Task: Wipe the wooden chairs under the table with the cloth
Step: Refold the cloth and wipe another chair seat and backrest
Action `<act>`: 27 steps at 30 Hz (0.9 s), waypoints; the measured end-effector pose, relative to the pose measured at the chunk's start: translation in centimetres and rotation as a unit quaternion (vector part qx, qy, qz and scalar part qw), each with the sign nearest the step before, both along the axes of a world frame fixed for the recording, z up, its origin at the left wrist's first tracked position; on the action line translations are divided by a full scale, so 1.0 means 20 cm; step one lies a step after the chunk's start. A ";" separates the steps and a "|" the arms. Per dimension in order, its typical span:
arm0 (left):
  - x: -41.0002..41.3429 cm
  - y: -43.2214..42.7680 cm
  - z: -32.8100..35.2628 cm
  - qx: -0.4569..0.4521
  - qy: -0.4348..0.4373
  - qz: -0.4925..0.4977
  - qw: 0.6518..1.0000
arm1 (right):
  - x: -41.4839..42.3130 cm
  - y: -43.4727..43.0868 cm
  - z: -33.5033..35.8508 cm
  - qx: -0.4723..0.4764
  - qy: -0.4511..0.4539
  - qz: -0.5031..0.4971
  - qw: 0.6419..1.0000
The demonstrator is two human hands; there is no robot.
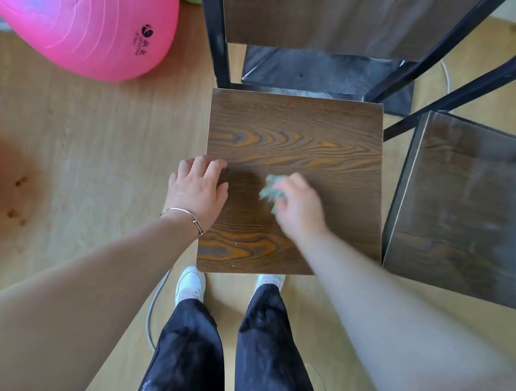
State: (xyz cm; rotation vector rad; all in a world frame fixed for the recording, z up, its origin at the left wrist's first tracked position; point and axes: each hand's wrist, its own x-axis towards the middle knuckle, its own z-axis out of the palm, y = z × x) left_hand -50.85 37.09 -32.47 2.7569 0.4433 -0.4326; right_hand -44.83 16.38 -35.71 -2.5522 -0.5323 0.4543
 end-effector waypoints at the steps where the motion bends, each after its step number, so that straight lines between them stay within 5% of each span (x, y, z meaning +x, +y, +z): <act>1: -0.02 -0.01 0.00 0.002 0.001 -0.009 1.000 | -0.16 0.02 0.00 0.018 0.022 0.041 0.999; 5: -0.09 -0.07 0.01 0.015 0.002 -0.054 0.998 | -0.45 0.02 0.03 0.057 0.089 0.084 0.991; 9: -0.16 -0.06 0.00 0.032 0.002 -0.081 0.996 | -0.26 -0.22 0.12 0.078 0.029 -0.137 0.987; 12: -0.21 -0.03 -0.01 0.036 0.008 -0.092 0.995 | -0.09 -0.53 0.11 -0.009 -0.046 -0.266 0.963; 15: -0.24 0.02 -0.01 0.036 0.019 -0.084 0.996 | -0.03 -0.68 0.04 -0.091 -0.008 -0.316 0.944; 27: -0.38 0.33 0.02 0.020 0.004 -0.029 0.999 | -0.68 0.05 0.01 -0.032 0.026 -0.242 0.969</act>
